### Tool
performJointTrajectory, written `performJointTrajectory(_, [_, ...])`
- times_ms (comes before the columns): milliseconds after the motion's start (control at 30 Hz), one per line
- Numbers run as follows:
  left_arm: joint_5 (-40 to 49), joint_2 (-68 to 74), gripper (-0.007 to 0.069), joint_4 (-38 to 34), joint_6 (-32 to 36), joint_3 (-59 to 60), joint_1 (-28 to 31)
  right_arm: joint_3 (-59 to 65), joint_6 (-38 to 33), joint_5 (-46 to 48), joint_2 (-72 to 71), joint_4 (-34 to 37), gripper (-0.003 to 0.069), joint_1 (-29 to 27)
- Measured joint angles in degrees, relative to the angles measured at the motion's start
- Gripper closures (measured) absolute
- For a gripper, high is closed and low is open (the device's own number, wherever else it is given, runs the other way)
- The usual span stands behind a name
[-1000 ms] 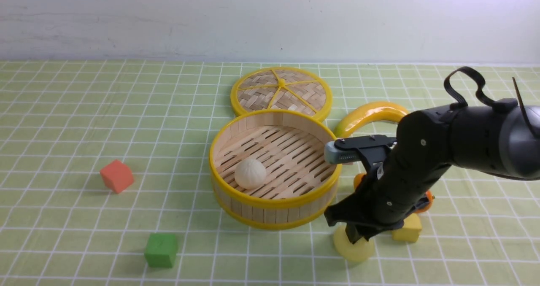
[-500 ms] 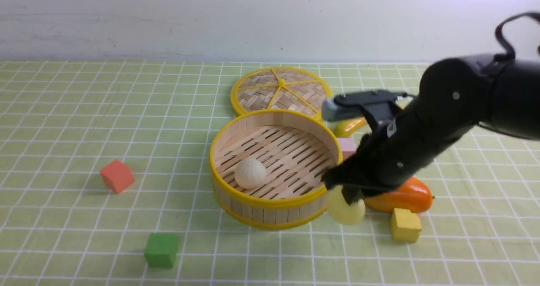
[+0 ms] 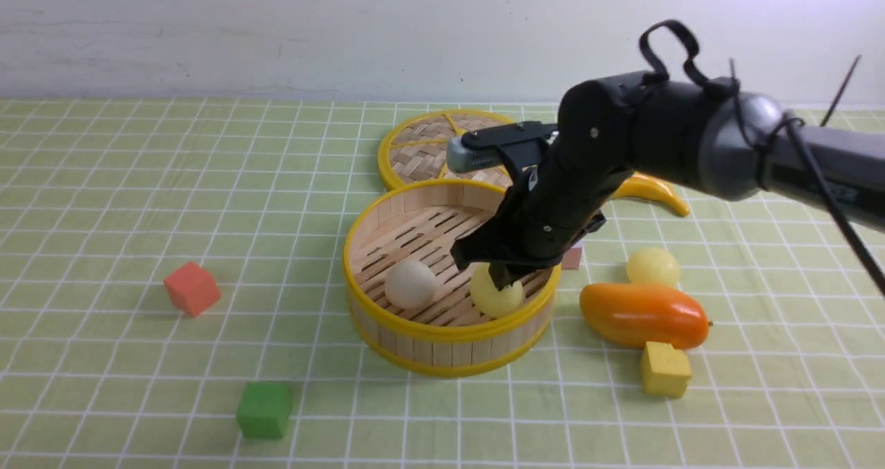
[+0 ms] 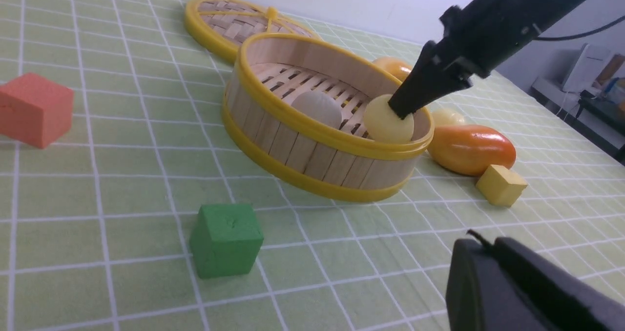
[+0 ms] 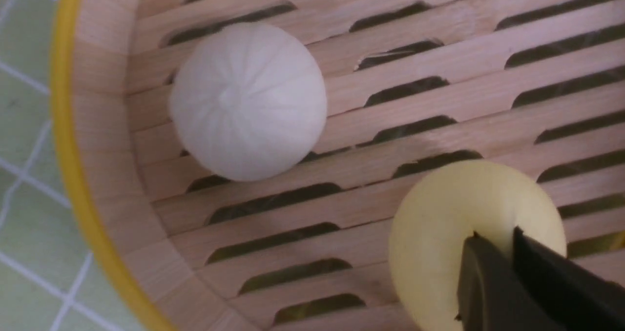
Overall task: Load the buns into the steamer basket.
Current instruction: Use the right arm to put the steamed stuffed bun into the steamer, then use the right arm to grab a steamed stuffed bun
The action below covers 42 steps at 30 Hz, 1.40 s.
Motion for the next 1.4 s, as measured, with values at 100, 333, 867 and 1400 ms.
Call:
performJointTrajectory(100, [0.0,0.0,0.0594,0.0,0.0,0.0,0.0,-1.7,1.7,0.4,1.3,-0.8,0.0505,0.0])
performJointTrajectory(333, [0.1,0.0,0.0589,0.0,0.0,0.0,0.0,-7.6,3.6,6.9,-0.8,-2.0,0.0211,0.0])
performJointTrajectory(867, [0.2,0.0,0.0586,0.0,0.0,0.0,0.0,5.5,8.9,8.3,-7.4,-6.1,0.0366,-18.7])
performJointTrajectory(1400, [0.3,0.0,0.0579,0.0,0.0,0.0,0.0,5.5,2.2,-5.1,-0.1,1.9,0.0369,-22.2])
